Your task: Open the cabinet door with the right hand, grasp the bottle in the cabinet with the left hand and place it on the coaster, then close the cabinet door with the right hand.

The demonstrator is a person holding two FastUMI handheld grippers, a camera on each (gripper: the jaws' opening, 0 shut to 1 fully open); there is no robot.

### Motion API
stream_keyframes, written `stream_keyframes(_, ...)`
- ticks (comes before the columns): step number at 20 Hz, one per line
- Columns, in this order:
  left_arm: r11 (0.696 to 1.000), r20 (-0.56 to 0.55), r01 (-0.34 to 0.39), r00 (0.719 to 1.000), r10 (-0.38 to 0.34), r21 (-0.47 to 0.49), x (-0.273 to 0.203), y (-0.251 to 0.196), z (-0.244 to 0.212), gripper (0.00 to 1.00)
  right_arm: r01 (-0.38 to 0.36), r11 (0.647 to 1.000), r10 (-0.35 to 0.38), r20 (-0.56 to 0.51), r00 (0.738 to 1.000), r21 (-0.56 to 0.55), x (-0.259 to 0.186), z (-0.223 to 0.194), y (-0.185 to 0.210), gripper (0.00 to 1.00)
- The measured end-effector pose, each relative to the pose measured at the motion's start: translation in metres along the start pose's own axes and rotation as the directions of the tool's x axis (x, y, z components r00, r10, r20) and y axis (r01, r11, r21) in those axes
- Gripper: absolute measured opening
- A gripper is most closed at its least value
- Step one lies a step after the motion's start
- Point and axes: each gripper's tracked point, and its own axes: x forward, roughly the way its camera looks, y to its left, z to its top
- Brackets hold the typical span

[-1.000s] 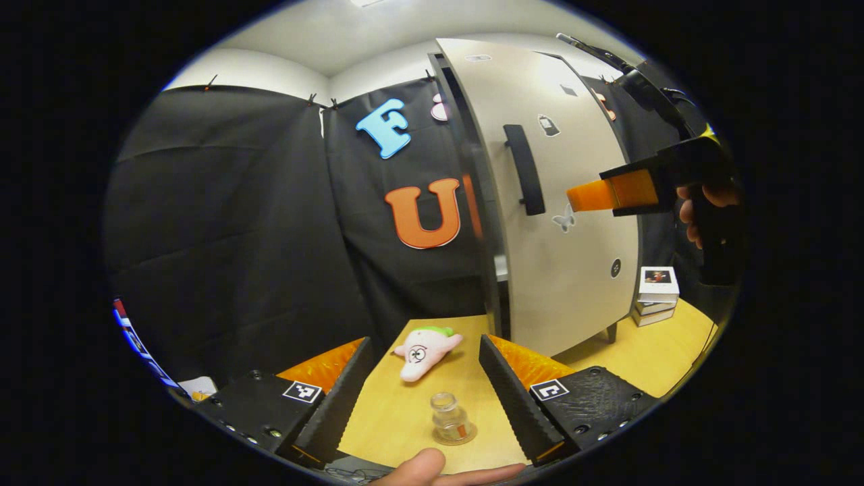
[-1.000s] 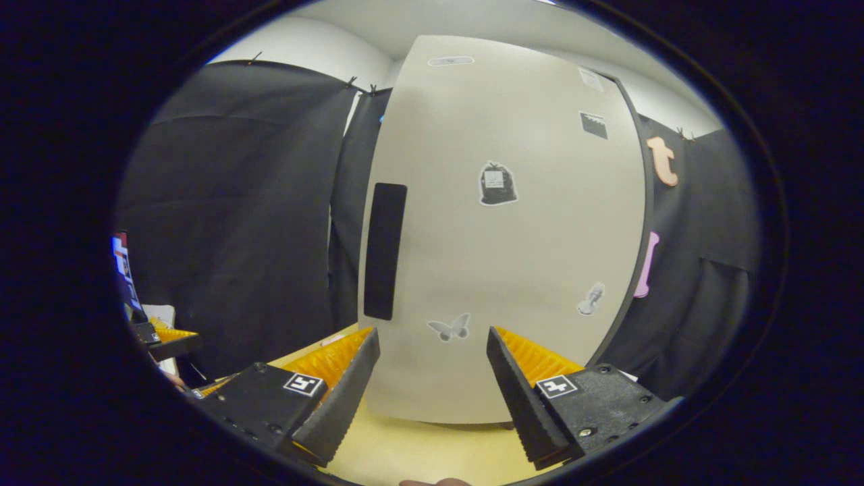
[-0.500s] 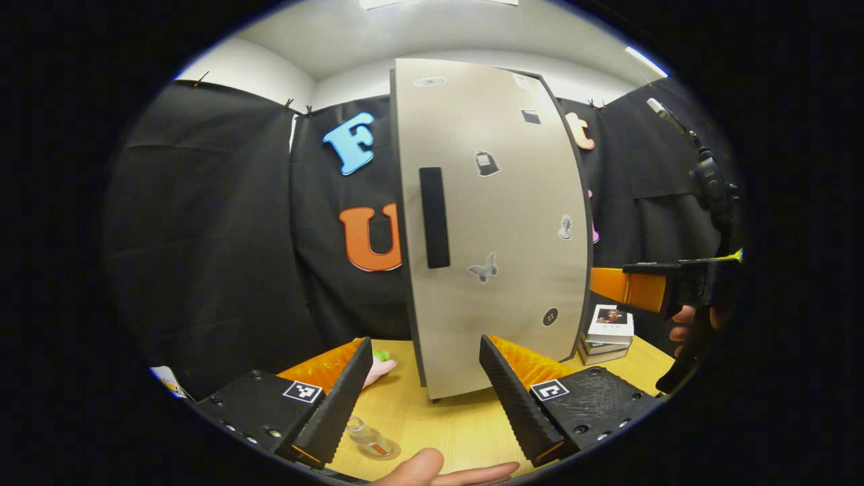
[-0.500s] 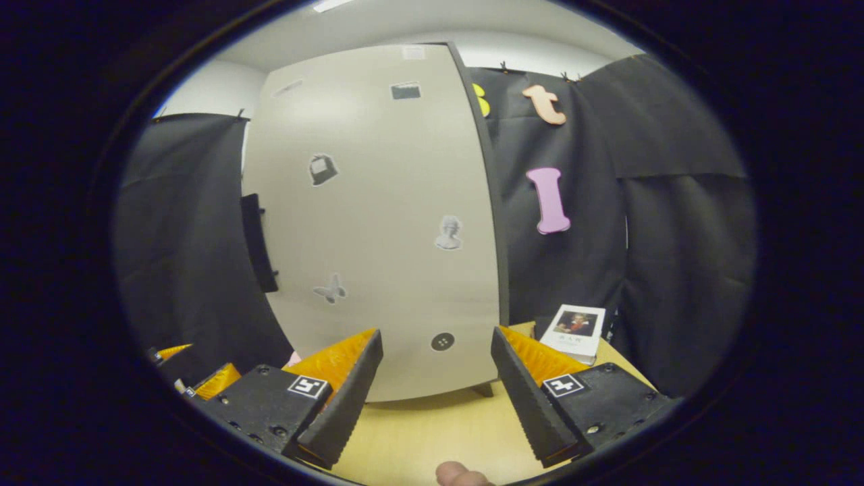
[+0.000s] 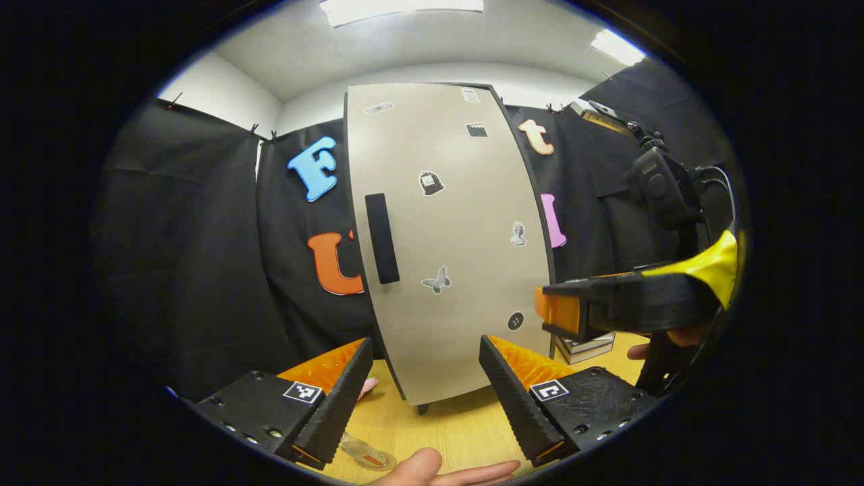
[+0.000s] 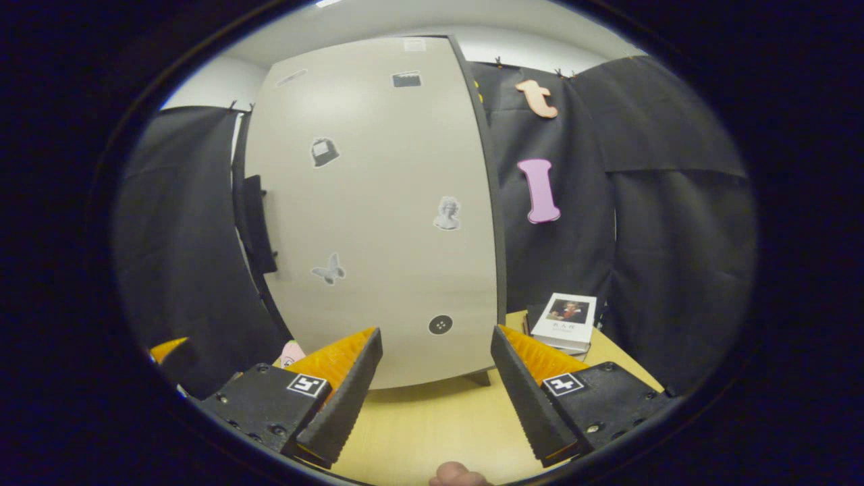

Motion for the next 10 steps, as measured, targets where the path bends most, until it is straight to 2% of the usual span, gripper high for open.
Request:
stream_keyframes(6, 0.999, -0.007, 0.004, 1.000, -0.004, -0.040, 0.005, 0.016, -0.001, 0.96, -0.035, 0.999, 0.034, 0.029, 0.999, 0.039, -0.004, -0.006, 0.018, 0.98)
stream_keyframes(10, 0.999, -0.016, 0.003, 1.000, -0.004, -0.046, 0.008, 0.022, -0.003, 0.96, -0.070, 0.997, 0.070, 0.013, 0.997, -0.022, -0.003, -0.014, 0.035, 1.00)
